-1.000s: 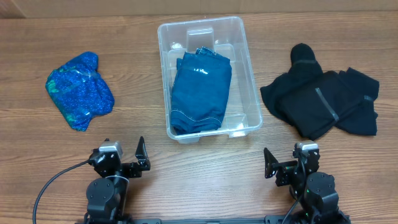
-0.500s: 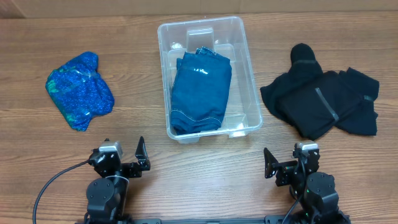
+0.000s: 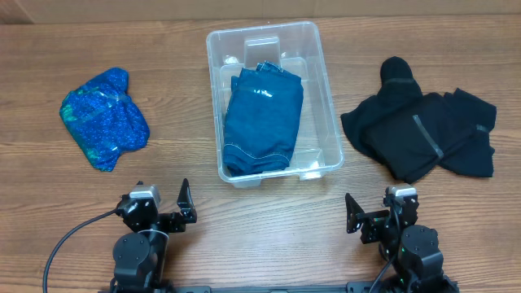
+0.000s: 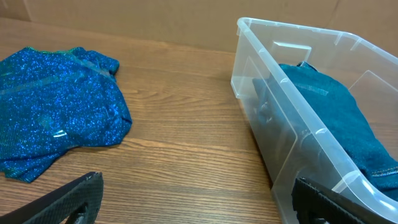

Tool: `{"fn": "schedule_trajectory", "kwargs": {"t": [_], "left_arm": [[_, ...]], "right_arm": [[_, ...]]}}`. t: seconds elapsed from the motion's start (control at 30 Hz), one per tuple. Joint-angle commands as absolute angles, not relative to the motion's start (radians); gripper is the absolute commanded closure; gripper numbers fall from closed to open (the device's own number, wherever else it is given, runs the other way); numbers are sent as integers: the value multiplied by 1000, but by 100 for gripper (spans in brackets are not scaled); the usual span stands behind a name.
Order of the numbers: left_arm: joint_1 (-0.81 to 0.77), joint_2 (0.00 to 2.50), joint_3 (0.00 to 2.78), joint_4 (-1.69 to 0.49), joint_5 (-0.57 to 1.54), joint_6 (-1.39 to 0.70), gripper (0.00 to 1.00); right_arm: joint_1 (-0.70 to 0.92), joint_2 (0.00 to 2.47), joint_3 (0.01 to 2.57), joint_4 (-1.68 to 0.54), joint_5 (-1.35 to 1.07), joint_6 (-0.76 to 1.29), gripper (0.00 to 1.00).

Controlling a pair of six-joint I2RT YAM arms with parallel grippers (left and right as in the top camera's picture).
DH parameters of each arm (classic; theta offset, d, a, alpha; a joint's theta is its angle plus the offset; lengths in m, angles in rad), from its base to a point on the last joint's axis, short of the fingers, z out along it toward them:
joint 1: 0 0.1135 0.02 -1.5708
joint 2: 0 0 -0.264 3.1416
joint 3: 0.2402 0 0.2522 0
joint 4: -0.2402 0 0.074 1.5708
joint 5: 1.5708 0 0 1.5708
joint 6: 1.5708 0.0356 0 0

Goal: Pack container

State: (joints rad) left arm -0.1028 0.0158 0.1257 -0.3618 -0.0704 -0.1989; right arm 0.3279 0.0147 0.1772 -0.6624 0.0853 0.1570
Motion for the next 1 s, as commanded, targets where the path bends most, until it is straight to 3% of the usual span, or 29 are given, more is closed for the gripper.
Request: {"fn": "schedule_trajectory", "kwargs": {"t": [0.0, 0.43, 0.63, 0.97], "left_arm": [[-97, 5, 107, -358, -59, -179, 0], [-97, 5, 107, -358, -59, -179, 0], [-97, 5, 107, -358, -59, -179, 0], [-97, 5, 107, -358, -59, -179, 0]], "right_arm": [[324, 3, 159, -658, 84, 157, 0], [324, 3, 159, -596, 84, 199, 0], [324, 3, 158, -555, 96, 580, 0], [324, 3, 158, -584, 179, 570, 0]]}}
